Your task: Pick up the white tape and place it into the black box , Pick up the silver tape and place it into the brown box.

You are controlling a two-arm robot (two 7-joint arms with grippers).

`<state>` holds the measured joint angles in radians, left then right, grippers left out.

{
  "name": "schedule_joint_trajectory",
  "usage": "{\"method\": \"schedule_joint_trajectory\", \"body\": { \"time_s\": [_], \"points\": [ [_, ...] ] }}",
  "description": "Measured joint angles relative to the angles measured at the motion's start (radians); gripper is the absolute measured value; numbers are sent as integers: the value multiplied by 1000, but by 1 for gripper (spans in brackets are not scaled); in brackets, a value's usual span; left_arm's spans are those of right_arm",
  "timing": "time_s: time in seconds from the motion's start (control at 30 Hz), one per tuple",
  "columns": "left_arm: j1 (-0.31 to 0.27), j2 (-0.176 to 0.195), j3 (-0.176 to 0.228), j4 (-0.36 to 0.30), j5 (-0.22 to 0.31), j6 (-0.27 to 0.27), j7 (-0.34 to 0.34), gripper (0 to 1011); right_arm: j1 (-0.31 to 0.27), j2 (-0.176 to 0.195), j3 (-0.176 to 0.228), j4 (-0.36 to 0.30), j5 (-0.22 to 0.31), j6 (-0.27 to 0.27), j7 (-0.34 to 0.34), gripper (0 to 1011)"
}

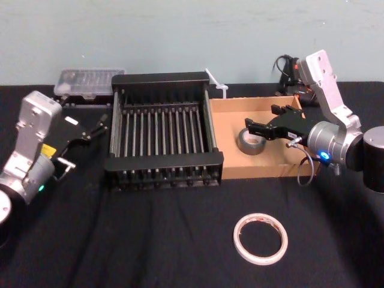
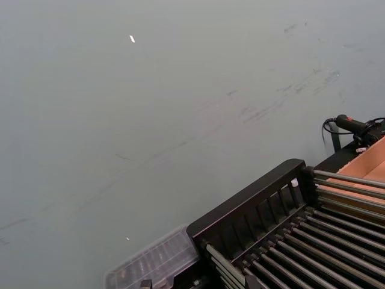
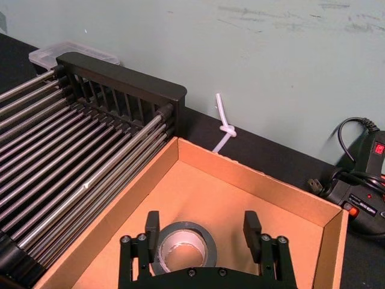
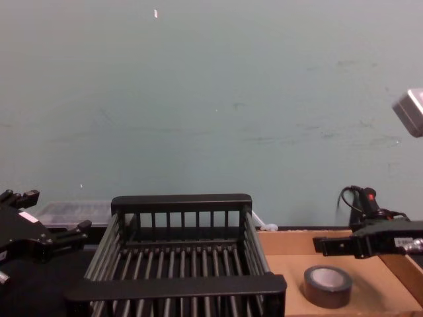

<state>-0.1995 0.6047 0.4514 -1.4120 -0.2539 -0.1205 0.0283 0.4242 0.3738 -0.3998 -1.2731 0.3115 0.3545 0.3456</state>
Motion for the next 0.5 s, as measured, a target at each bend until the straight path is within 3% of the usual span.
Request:
{"method": "schedule_joint_trajectory", "body": {
  "time_s": [0.2,0.5],
  "points": [
    [0,0,0,0,0,0,0,1001,0,0,0,0,0,0,0,1000],
    [0,0,0,0,0,0,0,1001,-3,1,4,-6,0,1,4,1002]
  ]
}}
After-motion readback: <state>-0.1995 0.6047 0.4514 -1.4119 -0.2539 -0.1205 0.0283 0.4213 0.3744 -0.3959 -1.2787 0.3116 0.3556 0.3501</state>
